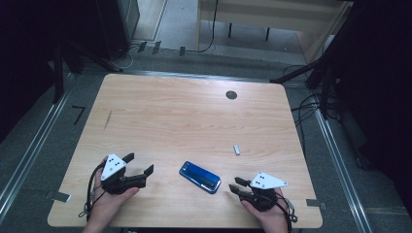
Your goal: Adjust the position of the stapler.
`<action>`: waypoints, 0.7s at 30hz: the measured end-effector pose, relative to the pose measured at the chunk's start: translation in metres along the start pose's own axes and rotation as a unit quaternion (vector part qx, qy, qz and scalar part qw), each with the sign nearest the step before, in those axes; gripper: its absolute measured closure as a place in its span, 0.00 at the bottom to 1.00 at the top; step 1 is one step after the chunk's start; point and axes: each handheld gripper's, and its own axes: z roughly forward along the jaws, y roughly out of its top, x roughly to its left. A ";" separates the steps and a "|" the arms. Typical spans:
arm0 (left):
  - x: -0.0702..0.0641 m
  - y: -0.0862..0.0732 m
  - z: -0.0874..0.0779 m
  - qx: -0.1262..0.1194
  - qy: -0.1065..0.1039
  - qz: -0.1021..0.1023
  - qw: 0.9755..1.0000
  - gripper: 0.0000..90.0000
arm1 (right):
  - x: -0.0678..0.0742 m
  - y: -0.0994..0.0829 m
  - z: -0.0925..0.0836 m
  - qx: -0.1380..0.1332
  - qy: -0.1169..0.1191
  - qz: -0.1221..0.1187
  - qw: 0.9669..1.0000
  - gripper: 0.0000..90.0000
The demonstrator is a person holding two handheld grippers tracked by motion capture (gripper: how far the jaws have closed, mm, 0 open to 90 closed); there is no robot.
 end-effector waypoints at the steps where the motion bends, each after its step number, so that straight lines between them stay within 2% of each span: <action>1: -0.003 0.001 0.002 -0.001 -0.002 -0.002 1.000 0.22 | 0.000 0.000 0.000 0.001 -0.001 -0.001 1.000 0.71; 4: -0.013 0.003 0.009 -0.008 -0.014 -0.010 1.000 0.29 | 0.001 -0.003 -0.001 0.004 0.010 -0.003 1.000 0.71; 7: -0.022 0.005 0.014 -0.010 -0.027 -0.004 1.000 0.37 | 0.005 -0.004 -0.001 0.004 0.016 0.001 1.000 0.73; 11: -0.032 0.003 0.018 -0.007 -0.041 0.001 0.999 0.50 | 0.008 -0.002 0.001 0.004 0.020 -0.006 1.000 0.73; 14: -0.044 0.001 0.020 0.002 -0.060 0.016 0.998 0.61 | 0.007 0.000 0.004 -0.001 0.024 0.005 1.000 0.74; 17: -0.057 -0.001 0.024 0.009 -0.069 0.026 0.997 0.68 | 0.007 0.001 0.007 -0.009 0.021 0.009 1.000 0.76; 21: -0.078 -0.006 0.028 0.016 -0.078 0.054 0.995 0.78 | 0.010 0.004 0.012 -0.016 0.018 -0.002 1.000 0.79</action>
